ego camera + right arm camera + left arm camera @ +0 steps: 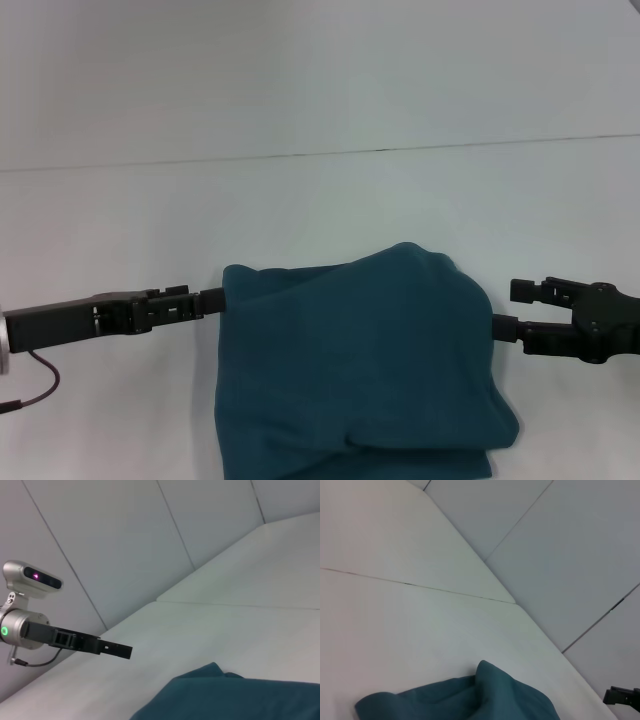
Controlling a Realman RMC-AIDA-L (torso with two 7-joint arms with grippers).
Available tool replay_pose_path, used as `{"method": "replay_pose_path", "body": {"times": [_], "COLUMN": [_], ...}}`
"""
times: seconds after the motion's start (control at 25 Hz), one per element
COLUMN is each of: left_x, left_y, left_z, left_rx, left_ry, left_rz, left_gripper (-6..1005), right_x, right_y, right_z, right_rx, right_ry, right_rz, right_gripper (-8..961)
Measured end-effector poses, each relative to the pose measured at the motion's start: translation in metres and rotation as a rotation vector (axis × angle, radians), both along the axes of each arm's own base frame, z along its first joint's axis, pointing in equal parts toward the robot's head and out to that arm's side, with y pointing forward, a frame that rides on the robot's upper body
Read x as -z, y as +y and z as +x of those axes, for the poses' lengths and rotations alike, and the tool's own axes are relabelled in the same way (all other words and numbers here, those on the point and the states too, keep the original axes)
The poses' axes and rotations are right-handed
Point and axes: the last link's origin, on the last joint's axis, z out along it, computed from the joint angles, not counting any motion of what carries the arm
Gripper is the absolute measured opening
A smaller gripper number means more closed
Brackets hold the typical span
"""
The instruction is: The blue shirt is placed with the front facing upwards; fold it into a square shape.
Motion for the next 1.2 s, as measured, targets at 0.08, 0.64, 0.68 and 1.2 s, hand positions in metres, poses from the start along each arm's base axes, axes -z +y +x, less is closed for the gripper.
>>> {"method": "replay_pose_path", "body": {"times": [0.08,0.64,0.68,1.2], "left_x": [0.0001,0.0002,0.0002,0.0033], "left_y": [0.0002,-0.0004,-0.0004,-0.0008], "left_z": [0.0003,-0.0006,-0.0006,0.0012], "left_rx": [0.001,-0.002,-0.001,0.041], "left_ry": [0.000,-0.001,-0.001,0.014], "left_rz": [0.000,0.000,0.000,0.011], "left_gripper": [934,934,934,934], "right_x": [-0.0002,-0.0018,-0.0020,-0.0026], "right_y": [-0.0003,0.0007,0.0007,-0.0038], "right_z": [0.0010,0.0030,0.0030,0.0070], "right_rx": [0.004,0.017,0.018,0.023], "right_ry": [-0.002,-0.003,-0.002,-0.002], "right_rz": [0.003,0.017,0.017,0.026], "right_gripper": [929,923,923,919]}}
